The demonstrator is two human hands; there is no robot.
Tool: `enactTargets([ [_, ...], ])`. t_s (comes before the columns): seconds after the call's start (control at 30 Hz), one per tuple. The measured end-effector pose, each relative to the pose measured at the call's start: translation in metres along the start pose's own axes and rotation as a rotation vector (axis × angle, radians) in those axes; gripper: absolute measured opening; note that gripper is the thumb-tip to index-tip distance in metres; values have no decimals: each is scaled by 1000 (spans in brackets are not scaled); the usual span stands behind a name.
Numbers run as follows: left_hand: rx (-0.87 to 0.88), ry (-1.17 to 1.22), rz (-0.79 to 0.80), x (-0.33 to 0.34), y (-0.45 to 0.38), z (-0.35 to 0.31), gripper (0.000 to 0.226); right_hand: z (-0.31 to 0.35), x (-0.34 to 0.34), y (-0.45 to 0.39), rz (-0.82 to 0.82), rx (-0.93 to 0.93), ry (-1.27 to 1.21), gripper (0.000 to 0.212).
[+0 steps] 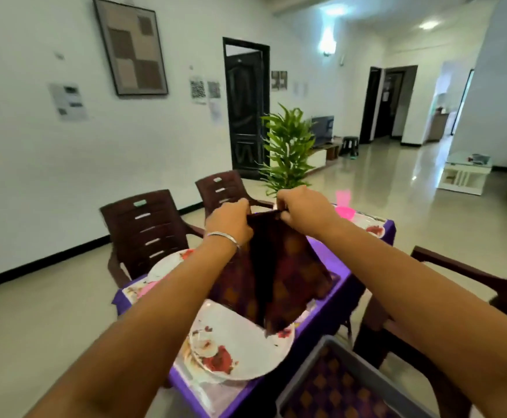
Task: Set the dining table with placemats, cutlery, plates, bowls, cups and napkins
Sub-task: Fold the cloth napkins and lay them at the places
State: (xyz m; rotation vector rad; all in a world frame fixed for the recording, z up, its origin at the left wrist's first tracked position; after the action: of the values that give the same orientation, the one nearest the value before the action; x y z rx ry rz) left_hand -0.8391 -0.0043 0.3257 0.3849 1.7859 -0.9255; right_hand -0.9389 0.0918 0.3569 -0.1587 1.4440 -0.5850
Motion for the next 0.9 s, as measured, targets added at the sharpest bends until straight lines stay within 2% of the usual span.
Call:
enactTargets([
  [0.13, -112, -78, -34, -48, 24, 93, 30, 42, -1, -10, 22, 11, 103, 23],
  [0.23, -256, -121, -135, -96, 59, 176, 32, 74, 5, -15, 44, 38, 101, 26],
  [0.43, -608, -205, -251, -196, 185, 340, 24, 131, 30, -16, 77, 99, -81, 19],
  [0.53, -771, 38, -314, -221, 257, 401, 17, 155, 44, -14, 69, 167, -431, 19],
  [0.63, -835, 690, -456, -226, 315, 432, 10, 178, 53, -7, 75, 226, -866, 13],
  [0.7, -829, 996, -503, -230, 345, 447, 8, 200, 61, -3, 142, 244, -1159, 18],
  [0.73, -828, 1076, -494, -229, 355, 454, 7, 208, 63, -2, 194, 259, -1347, 20],
  [0.8, -827, 1158, -454, -236, 378, 464, 7, 230, 61, 2, 280, 304, -1583, 20],
  [0.83, -826, 1140, -472, -243, 386, 469, 6, 243, 62, 4, 309, 329, -1563, 19],
  [0.9, -870, 873, -511, -251, 388, 474, 8, 246, 57, 6, 235, 346, -1306, 14],
])
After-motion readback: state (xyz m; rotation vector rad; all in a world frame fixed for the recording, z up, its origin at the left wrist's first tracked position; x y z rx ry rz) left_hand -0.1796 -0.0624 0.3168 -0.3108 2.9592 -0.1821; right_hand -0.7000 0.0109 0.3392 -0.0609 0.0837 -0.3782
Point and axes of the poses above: each hand's wrist, its own y-axis away from the middle knuckle, its own x-axis out of the palm, z = x × y, the point moved 8 cm from there along -y, towards the middle knuckle, and after that the axes turned 5 degrees about -y, right-handed, at the moved point
